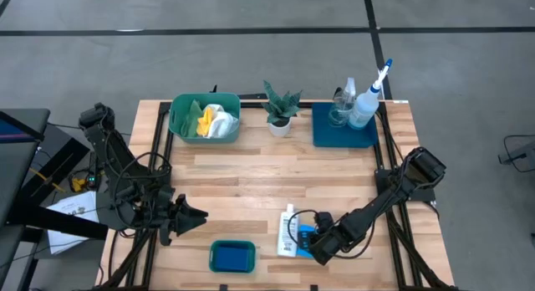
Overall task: Pick & Place Kitchen Items
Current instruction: Put the blue sponge into the bottom green bin
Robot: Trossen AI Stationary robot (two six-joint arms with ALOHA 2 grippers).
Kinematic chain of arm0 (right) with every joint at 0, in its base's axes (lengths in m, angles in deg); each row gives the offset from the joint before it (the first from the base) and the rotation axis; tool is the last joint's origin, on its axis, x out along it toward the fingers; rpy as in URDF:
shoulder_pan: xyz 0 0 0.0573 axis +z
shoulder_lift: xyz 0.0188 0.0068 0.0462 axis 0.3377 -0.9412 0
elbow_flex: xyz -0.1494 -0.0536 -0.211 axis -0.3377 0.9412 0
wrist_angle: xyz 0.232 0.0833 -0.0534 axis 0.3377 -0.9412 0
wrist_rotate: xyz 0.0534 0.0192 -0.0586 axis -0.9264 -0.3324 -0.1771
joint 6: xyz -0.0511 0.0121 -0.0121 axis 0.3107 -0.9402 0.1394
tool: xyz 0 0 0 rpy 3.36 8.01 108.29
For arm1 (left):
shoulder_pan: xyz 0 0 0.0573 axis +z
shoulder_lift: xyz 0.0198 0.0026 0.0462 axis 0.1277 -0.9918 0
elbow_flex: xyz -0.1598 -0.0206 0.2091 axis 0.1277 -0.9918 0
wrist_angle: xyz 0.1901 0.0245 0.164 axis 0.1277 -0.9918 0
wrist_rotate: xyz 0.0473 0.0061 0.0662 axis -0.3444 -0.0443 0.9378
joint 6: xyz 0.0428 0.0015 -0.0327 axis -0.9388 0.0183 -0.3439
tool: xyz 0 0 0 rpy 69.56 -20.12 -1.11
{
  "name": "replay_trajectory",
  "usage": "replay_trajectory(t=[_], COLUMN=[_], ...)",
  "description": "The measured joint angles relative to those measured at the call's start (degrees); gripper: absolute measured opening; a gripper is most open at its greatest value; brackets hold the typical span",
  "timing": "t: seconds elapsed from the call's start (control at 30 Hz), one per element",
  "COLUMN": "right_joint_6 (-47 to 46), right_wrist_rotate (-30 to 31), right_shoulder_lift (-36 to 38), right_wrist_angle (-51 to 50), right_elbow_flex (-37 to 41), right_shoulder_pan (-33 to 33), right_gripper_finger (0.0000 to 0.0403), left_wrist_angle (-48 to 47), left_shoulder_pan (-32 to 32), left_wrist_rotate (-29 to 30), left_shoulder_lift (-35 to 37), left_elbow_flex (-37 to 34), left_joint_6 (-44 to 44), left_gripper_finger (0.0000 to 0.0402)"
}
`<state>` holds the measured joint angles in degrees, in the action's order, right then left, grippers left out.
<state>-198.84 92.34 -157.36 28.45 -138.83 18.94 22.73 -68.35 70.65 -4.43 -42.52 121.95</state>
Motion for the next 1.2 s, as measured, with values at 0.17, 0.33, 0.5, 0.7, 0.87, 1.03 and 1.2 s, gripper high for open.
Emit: replay_trajectory(t=[0.17, 0.33, 0.5, 0.7, 0.87, 1.03, 1.2], right_joint_6=[-0.04, -0.07, -0.09, -0.09, -0.09, -0.69, -1.67], right_wrist_rotate=[0.09, 0.17, 0.17, 0.27, 0.3, 0.56, 3.54], right_shoulder_lift=[0.0, 0.0, 0.0, 0.0, 0.0, 0.0, 0.48], right_wrist_angle=[4.24, 4.22, 4.22, 3.4, 2.64, 2.71, 4.8], right_elbow_flex=[1.52, 1.53, 1.53, 1.53, 1.53, 1.53, 1.53], right_shoulder_pan=[0.09, 0.31, 0.31, 0.31, 0.38, 0.96, 2.08], right_gripper_finger=[0.0157, 0.0157, 0.0139, 0.0076, 0.001, 0.0004, 0.0002], left_wrist_angle=[0.0, 0.0, 0.0, -0.77, -0.92, -0.92, -0.94], left_shoulder_pan=[0.0, 0.0, 0.0, 0.0, 0.01, 0.02, 0.0], left_wrist_rotate=[0.0, 0.0, 0.0, 0.0, 0.0, 0.0, 0.0], left_shoulder_lift=[0.0, 0.0, 0.0, 0.0, 0.0, 0.0, 0.0], left_elbow_flex=[0.0, 0.0, 0.0, 0.0, 0.0, 0.0, 0.0], left_joint_6=[0.0, 0.0, 0.0, 0.0, 0.0, 0.0, 0.0], left_gripper_finger=[0.0134, 0.0133, 0.0132, 0.0131, 0.0127, 0.0128, 0.0128])
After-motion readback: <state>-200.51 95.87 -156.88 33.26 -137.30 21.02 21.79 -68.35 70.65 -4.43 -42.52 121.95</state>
